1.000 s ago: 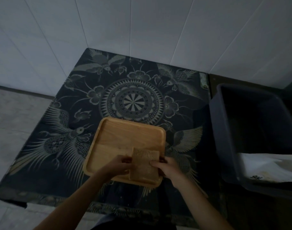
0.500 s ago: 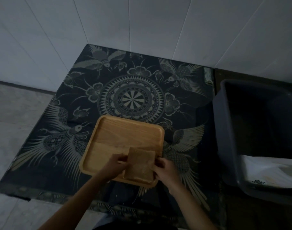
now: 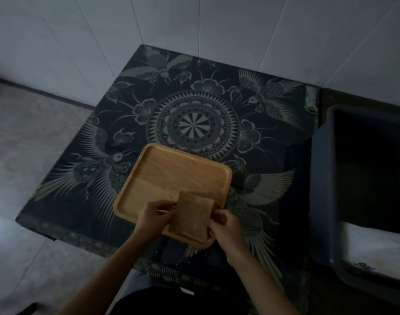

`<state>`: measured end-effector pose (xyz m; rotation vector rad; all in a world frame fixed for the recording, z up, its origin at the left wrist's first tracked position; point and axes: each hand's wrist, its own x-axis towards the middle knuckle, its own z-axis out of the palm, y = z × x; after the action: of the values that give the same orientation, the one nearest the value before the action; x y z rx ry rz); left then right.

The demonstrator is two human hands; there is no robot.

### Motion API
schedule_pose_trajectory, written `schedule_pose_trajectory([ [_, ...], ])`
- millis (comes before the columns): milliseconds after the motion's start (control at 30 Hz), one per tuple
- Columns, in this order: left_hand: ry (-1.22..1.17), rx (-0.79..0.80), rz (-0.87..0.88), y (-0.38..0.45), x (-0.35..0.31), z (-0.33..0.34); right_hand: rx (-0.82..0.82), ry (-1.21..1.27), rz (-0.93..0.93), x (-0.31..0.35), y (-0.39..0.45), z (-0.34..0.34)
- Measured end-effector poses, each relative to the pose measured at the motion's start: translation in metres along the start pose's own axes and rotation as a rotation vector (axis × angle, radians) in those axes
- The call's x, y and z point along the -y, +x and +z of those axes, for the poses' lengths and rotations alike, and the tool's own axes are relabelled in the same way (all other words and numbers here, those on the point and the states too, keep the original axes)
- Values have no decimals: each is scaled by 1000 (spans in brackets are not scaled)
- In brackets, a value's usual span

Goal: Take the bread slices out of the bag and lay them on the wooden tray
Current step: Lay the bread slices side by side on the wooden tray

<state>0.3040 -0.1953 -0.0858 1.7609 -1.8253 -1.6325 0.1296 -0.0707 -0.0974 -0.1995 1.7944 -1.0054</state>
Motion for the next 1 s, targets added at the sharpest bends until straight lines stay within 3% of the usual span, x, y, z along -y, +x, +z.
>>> schedule_pose_trajectory([
  [300,-111,86,-70,11,10,-1,-135,-82,-108,7,-21,17],
  [633,-459,427,-228,26,9,-24,-200,-82,-243,44,-63,48],
  [833,-622,522,-162,31,3,-62,-221,-33,-263,75,-71,62],
  [1000,-582,489,-72,37,-14,-112,-181,60,-235,93,-70,79],
])
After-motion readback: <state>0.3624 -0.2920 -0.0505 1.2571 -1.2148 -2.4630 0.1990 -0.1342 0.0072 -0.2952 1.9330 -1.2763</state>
